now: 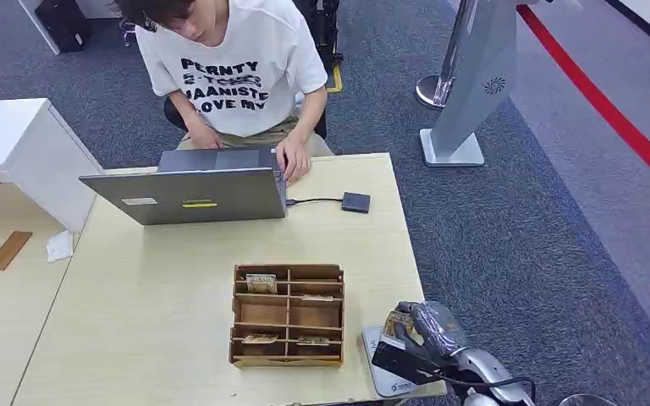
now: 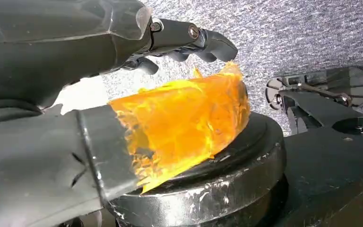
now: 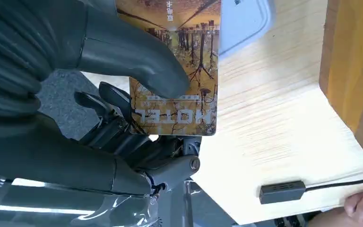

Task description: Pass the card to the sensor for recognition and then transmit it.

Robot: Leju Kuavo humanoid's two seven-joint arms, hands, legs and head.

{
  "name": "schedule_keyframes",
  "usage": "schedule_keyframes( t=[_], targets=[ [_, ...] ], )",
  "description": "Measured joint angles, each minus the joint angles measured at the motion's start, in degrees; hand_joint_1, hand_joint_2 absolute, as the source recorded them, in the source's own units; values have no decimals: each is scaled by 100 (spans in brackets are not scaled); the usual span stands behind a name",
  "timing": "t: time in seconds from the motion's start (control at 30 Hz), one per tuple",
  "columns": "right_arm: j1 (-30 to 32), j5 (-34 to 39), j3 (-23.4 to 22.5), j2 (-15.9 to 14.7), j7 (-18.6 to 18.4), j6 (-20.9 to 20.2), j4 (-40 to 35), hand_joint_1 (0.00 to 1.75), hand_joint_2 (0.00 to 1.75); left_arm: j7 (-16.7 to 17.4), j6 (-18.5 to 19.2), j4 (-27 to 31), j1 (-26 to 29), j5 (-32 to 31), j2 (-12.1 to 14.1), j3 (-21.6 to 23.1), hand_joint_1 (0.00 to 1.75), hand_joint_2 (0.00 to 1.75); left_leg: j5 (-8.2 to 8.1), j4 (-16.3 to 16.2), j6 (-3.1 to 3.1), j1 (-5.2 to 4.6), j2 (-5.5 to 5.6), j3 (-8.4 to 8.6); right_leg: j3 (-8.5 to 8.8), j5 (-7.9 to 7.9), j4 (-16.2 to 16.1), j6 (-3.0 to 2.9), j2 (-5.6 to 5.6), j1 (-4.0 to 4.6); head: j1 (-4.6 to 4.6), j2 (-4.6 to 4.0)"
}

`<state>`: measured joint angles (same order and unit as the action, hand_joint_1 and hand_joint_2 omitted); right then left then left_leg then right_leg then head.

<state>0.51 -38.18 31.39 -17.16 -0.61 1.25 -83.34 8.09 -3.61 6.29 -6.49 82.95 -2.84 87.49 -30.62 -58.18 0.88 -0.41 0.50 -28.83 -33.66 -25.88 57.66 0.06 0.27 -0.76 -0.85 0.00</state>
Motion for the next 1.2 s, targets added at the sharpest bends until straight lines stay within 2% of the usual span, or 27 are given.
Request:
schedule_keyframes(
  t=[0.23, 0.37, 0.5, 0.63, 0.8, 1.0, 1.2],
  targets=[
    [21, -26, -15, 2, 11, 110, -7, 175, 175, 2, 2, 0, 0, 22, 0, 0, 0, 0, 0, 0, 0, 0, 0, 0, 1, 0, 0, 0, -1, 0, 0, 0],
    [177, -193, -105, 120, 112, 582, -134, 175, 175, 2, -15, 0, 3, 79, -6, 0, 0, 0, -1, 0, 2, 0, 3, -2, 0, 0, 0, 0, -4, 0, 0, 0],
    [400, -267, -262, 343, 280, 1289, -515, 175, 175, 0, -35, 0, 6, 125, -15, 0, 0, 0, -2, 0, 3, 0, 4, -5, -2, -2, 0, 2, -5, 0, 0, 0],
    [530, -262, -362, 483, 351, 1446, -769, 175, 175, 0, -52, 0, 6, 127, -26, 0, 0, 0, -2, 1, 3, 0, 3, -6, -4, -2, 0, 2, -4, -1, 0, 0],
    [819, 170, -609, 775, 819, 2183, -1354, 175, 175, -24, -94, 0, 9, 140, -48, 0, 0, 0, -2, 0, 3, -1, 6, -9, -5, -2, 0, 2, -6, -1, 0, 0],
    [1093, 459, -870, 1141, 1267, 2821, -2139, 175, 175, -50, -133, 0, 8, 138, -70, 2, 0, 0, -4, 1, 6, -1, 5, -9, -6, -4, 0, 5, -6, -1, 0, 0],
    [1222, 575, -1047, 1348, 1534, 3045, -2535, 175, 175, -81, -133, 0, 7, 120, -92, 9, 0, 0, -5, 0, 7, -3, 5, -9, -5, -4, 0, 5, -5, -3, 0, 0]
  ],
)
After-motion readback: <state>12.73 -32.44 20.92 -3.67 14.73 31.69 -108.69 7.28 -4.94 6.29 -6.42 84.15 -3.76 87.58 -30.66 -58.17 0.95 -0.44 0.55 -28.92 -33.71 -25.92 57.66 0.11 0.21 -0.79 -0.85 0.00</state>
